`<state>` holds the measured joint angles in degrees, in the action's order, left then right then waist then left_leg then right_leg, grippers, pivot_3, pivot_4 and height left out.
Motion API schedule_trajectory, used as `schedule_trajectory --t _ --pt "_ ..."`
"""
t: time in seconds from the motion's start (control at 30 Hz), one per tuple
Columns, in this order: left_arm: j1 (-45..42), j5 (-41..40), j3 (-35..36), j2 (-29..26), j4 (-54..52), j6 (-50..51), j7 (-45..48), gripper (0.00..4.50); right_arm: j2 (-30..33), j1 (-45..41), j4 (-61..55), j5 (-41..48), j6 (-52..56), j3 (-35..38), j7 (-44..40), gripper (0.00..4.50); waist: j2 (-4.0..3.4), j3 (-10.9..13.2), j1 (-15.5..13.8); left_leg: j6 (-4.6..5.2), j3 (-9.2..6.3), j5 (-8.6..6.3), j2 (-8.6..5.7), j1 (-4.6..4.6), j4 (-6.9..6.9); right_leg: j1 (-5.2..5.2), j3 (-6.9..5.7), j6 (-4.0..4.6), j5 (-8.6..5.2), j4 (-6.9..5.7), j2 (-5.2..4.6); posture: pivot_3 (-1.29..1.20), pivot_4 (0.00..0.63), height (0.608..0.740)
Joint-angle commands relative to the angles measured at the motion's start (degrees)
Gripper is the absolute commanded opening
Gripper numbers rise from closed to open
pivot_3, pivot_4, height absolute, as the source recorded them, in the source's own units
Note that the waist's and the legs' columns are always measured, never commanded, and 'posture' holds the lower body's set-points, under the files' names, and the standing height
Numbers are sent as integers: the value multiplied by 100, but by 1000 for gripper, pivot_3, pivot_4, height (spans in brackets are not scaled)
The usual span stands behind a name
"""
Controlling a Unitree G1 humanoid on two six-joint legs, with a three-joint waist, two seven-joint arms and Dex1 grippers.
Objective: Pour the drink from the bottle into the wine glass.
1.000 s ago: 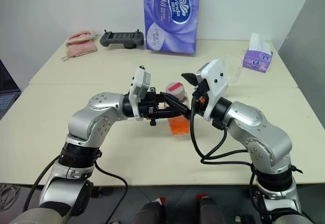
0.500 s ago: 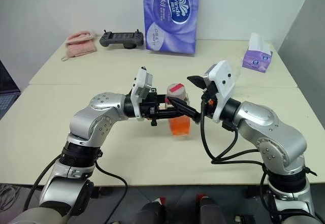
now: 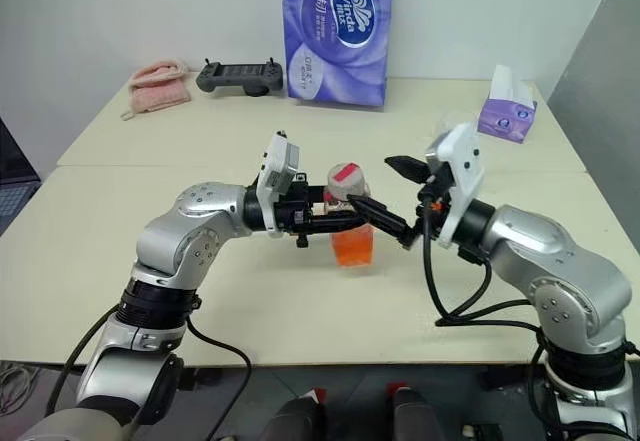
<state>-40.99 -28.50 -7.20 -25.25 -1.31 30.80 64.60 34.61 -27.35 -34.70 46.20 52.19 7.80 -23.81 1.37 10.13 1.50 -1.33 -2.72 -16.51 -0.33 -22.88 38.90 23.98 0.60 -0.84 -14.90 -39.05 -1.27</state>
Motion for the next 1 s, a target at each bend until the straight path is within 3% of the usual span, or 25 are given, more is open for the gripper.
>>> schedule_trajectory --t 0.03,0.33,0.73,1.0 --pt "-91 -94 108 -9 -153 -122 54 1850 140 6 -81 42 -111 218 -96 4468 0 0 3 0 1 0 1 1 0 1 1 0 0 0 0 0 150 740" --pt "-150 -79 97 -4 -105 -132 81 1850 10 46 -472 521 -102 -3 -316 4468 0 0 12 0 0 0 3 0 -2 2 1 0 0 0 4 0 150 740" --pt "-158 -54 86 -1 -117 -117 104 1850 -844 -644 32 -377 -524 -695 374 4468 0 0 12 -1 0 1 3 0 -1 3 1 0 0 -1 3 0 150 740" --pt "-107 -60 96 -21 -178 -109 81 1850 -469 -333 -1 -436 -546 -459 101 4468 0 0 9 -1 0 1 2 0 0 3 1 0 0 0 1 0 150 740"
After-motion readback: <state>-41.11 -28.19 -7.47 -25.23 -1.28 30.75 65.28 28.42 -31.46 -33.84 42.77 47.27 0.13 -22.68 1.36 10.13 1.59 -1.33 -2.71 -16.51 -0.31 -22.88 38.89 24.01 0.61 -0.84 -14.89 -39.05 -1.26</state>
